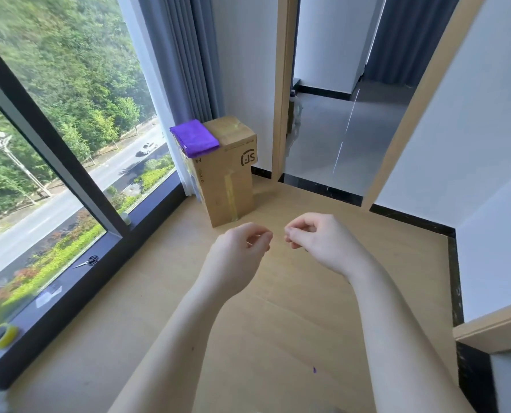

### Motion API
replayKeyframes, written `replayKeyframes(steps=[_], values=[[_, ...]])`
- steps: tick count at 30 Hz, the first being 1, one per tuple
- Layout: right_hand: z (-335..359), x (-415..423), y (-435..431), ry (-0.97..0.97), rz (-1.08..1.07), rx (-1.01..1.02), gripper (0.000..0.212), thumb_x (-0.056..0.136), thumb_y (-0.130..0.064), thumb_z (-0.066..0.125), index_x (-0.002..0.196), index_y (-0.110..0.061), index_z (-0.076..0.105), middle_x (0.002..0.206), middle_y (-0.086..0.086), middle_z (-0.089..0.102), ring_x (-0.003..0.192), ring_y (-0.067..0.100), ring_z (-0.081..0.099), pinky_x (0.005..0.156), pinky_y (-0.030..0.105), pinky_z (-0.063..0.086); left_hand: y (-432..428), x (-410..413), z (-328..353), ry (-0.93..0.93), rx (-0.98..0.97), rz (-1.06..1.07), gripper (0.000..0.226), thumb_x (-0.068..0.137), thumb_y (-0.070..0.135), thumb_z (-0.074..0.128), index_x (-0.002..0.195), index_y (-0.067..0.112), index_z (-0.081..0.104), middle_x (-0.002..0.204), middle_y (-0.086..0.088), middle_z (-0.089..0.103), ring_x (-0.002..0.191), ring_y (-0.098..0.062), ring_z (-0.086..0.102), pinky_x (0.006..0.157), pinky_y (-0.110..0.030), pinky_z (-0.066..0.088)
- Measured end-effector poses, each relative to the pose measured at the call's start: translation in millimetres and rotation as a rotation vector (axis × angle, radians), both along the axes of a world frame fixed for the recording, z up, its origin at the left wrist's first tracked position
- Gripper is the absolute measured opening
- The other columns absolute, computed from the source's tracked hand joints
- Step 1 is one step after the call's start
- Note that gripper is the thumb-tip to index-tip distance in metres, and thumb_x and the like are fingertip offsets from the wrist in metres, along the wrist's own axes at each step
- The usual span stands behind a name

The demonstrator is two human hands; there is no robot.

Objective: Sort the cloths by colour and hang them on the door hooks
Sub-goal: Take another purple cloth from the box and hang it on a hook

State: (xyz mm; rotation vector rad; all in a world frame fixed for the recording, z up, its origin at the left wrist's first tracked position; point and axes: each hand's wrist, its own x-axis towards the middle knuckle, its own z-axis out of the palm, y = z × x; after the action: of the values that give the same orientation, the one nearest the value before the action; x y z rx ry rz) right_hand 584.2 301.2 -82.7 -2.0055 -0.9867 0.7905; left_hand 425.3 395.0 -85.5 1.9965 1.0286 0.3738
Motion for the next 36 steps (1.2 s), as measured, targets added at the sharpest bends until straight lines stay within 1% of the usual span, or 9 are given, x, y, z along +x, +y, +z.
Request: replayKeyframes(steps=[7,9,11,14,18,22,26,31,36], values=[[-2.8,11.9,65.3,-0.006,0.026,-0.020,0.011,0.096,-0.036,0.063,0.091,-0.032,0.072,0.087,-0.011,0.075,0.092,0.011,0.071,0.078,0.031,0.055,55.8,8.4,-7.4,-0.007,-0.005,0.016,0.017,0.102,0.040,0.054,0.101,0.037,0.071,0.087,0.017,0.071,0.091,-0.004,0.065,0.076,-0.026,0.052],[-7.3,18.0,85.4,0.012,0.043,-0.016,0.007,0.097,-0.037,0.064,0.097,-0.033,0.070,0.089,-0.012,0.076,0.093,0.010,0.071,0.079,0.030,0.055,71.1,13.8,-10.6,-0.008,-0.003,0.036,0.017,0.102,0.040,0.054,0.101,0.037,0.071,0.086,0.017,0.071,0.089,-0.005,0.065,0.073,-0.026,0.050],[-11.3,25.7,105.8,0.029,0.065,-0.010,0.010,0.098,-0.038,0.064,0.107,-0.034,0.066,0.091,-0.012,0.076,0.094,0.007,0.070,0.079,0.028,0.054,87.4,22.5,-13.3,-0.007,0.008,0.053,0.018,0.103,0.039,0.054,0.103,0.035,0.071,0.087,0.017,0.071,0.089,-0.004,0.065,0.072,-0.025,0.049],[-16.3,44.9,139.5,0.046,0.102,-0.011,0.015,0.098,-0.039,0.064,0.112,-0.033,0.064,0.094,-0.011,0.076,0.094,0.007,0.070,0.081,0.028,0.054,115.2,41.6,-16.5,-0.012,0.022,0.087,0.018,0.103,0.038,0.053,0.103,0.036,0.071,0.085,0.019,0.071,0.090,-0.003,0.066,0.079,-0.029,0.055],[-15.9,84.8,190.5,0.044,0.151,-0.026,0.015,0.097,-0.038,0.065,0.110,-0.032,0.067,0.097,-0.009,0.075,0.095,0.009,0.070,0.076,0.028,0.053,158.9,76.8,-14.8,0.003,0.032,0.123,0.019,0.102,0.038,0.053,0.104,0.035,0.072,0.085,0.019,0.071,0.090,-0.004,0.066,0.085,-0.033,0.056],[-10.1,126.2,241.6,0.029,0.205,-0.037,0.022,0.098,-0.039,0.064,0.118,-0.031,0.064,0.098,-0.010,0.075,0.098,0.010,0.068,0.078,0.027,0.052,204.0,117.8,-9.9,-0.006,0.032,0.171,0.016,0.100,0.039,0.055,0.094,0.041,0.070,0.081,0.021,0.069,0.089,-0.006,0.066,0.080,-0.034,0.056],[-4.3,162.3,285.9,0.041,0.231,-0.003,0.036,0.099,-0.036,0.062,0.134,-0.028,0.055,0.095,-0.012,0.075,0.098,0.006,0.068,0.075,0.023,0.047,241.4,152.6,-7.8,-0.012,0.029,0.220,0.016,0.100,0.038,0.055,0.099,0.040,0.071,0.080,0.022,0.069,0.086,-0.004,0.066,0.068,-0.028,0.051],[-10.3,191.3,327.3,0.049,0.277,-0.023,0.036,0.098,-0.039,0.063,0.133,-0.031,0.057,0.102,-0.010,0.074,0.101,0.010,0.067,0.082,0.028,0.051,276.5,176.8,-12.0,0.015,0.013,0.267,0.016,0.101,0.041,0.055,0.099,0.041,0.071,0.085,0.019,0.071,0.081,-0.006,0.065,0.062,-0.026,0.046],[-19.9,200.6,362.6,0.065,0.334,-0.052,0.033,0.098,-0.039,0.064,0.129,-0.030,0.060,0.102,-0.008,0.074,0.100,0.009,0.068,0.081,0.027,0.051,307.0,186.6,-18.3,0.040,-0.003,0.283,0.015,0.100,0.043,0.055,0.098,0.043,0.069,0.090,0.017,0.071,0.090,-0.006,0.067,0.074,-0.031,0.057]])
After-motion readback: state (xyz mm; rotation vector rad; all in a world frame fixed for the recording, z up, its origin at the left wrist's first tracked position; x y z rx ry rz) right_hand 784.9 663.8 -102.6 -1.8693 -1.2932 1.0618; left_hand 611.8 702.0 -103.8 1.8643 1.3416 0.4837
